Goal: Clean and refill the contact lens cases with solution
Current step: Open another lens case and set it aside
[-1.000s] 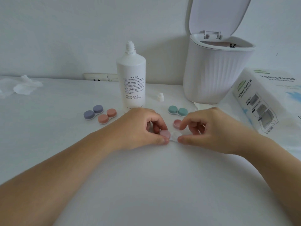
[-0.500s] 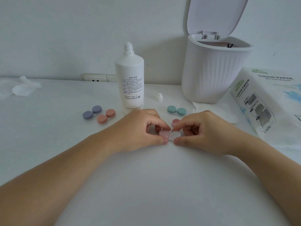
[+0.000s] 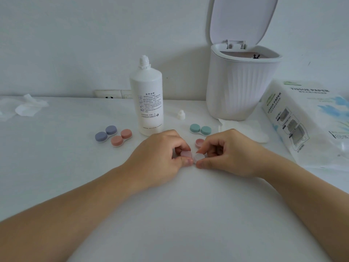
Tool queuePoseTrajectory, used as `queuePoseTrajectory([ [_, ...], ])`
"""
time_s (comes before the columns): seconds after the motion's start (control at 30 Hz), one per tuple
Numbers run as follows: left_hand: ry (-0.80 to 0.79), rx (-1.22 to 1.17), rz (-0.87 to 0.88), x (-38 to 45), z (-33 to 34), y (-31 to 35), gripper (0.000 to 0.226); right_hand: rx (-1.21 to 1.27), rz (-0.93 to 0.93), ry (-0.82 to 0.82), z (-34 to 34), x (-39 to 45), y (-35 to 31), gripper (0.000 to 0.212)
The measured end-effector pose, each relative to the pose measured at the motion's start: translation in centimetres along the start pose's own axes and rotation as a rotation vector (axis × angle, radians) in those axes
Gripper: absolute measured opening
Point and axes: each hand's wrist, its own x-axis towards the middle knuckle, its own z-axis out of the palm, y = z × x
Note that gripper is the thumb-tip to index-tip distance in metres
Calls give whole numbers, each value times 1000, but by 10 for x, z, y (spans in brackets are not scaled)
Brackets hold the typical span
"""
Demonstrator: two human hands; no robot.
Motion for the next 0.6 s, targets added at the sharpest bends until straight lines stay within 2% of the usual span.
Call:
queuePoseTrajectory([
  [0.13,-5,-52,-24,-1,-5,1,24,10,-3,-18,-1,-1,-1,17],
  [0.33,-95,11,-9,1,-16,1,44,-2,-7,-47,-4,-1,0,13],
  [0.5,-96,-59,80,-4,-21,3,25,3,-20,-60,-5,-1,1,13],
  [0.6,-98,-113,97,-3,-17,7,23,-3,-29,-46,-5,-1,0,14],
])
